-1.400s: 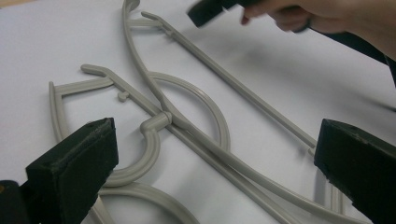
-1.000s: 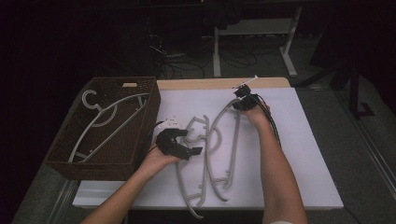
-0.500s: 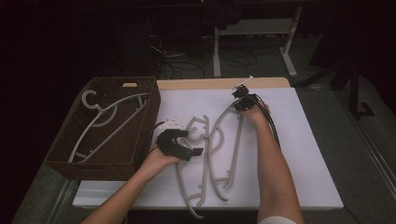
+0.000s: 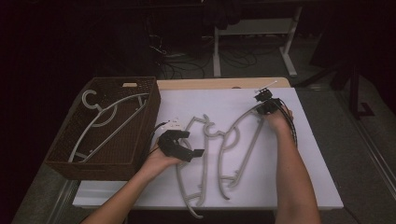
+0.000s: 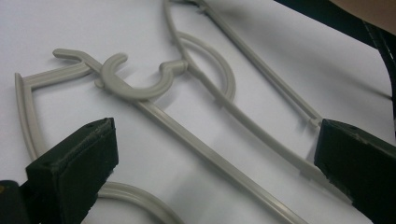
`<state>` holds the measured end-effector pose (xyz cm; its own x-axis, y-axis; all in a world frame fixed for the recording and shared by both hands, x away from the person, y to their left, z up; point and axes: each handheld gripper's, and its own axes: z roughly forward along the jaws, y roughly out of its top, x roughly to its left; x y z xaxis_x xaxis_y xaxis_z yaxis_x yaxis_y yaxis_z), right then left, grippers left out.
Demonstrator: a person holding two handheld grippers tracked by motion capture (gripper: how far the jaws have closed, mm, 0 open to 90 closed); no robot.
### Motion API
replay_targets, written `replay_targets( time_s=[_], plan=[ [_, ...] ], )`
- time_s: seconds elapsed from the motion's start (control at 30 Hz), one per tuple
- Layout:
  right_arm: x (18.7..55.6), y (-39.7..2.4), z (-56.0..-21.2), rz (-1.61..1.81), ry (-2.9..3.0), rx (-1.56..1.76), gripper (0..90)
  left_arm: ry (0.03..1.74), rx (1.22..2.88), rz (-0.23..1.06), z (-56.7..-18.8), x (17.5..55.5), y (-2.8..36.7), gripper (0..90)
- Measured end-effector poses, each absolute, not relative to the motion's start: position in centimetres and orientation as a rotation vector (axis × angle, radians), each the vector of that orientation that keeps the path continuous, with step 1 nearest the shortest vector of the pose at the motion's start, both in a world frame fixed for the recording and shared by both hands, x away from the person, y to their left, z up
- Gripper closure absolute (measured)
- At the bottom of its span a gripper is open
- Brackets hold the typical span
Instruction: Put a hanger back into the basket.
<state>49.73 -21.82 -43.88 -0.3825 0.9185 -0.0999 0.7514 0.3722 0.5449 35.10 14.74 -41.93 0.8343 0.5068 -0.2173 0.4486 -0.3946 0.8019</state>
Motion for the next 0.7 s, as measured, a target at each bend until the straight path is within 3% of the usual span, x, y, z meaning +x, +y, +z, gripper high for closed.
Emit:
replay_targets(
  time_s=[0.33,0.7],
  plan=[
    [47.4,-25.1,-43.4,0.654,2.172,1.496,89.1,0.702,2.059,0.071,-42.2,35.2,14.6,0.0],
    [42.6,-23.8,-41.7,0.829,2.266,1.381,89.1,0.698,2.065,0.059,-42.3,35.2,14.6,0.0]
  ],
)
